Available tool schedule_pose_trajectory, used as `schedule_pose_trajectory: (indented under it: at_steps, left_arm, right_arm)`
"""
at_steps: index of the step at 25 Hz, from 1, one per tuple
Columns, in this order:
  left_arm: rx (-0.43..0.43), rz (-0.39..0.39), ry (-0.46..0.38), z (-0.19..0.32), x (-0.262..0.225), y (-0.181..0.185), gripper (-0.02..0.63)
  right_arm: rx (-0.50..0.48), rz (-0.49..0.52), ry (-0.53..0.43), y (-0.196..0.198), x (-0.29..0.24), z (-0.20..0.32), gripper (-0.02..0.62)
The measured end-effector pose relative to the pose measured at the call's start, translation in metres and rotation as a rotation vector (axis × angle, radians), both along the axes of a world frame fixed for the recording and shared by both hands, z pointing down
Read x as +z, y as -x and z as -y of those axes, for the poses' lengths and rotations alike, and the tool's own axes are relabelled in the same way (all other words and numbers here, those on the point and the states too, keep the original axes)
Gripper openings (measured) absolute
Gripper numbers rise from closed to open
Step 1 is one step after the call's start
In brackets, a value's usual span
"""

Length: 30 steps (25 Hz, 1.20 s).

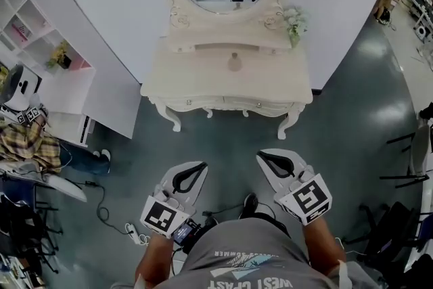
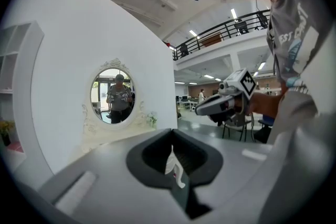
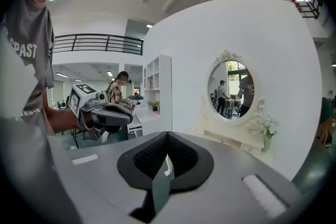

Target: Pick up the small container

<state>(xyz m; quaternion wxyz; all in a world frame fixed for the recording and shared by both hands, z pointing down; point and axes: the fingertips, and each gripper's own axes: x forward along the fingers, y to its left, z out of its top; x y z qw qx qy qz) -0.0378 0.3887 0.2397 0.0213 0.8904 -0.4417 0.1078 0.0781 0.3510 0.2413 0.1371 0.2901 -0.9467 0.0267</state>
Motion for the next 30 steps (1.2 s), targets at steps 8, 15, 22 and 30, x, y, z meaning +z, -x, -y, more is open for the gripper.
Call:
schedule_pose_trajectory:
  at_steps: [8,15,22,30]
  left_arm:
    - [0.0,0.04,-0.001,0.029,0.002,-0.044,0.003]
    - [0.068,0.045,-0.036,0.059,0.005,-0.052,0.003]
    - [0.267,0.02,-0.023,0.106,0.015,-0.084,0.003]
    - [0.482,-0.025,-0.045,0.173,0.001,-0.083,0.003]
  right_arm:
    - [-0.017,0.019,-0.01,-0.038,0.006,0.033,0.002]
    - [0.032,0.013,0.013,-0.046,0.015,0.048,0.002]
    - [0.192,-0.008,0.009,-0.067,0.012,0.069,0.002]
    - [0.385,-0.046,0.011,-0.052,0.0,0.107,0.002]
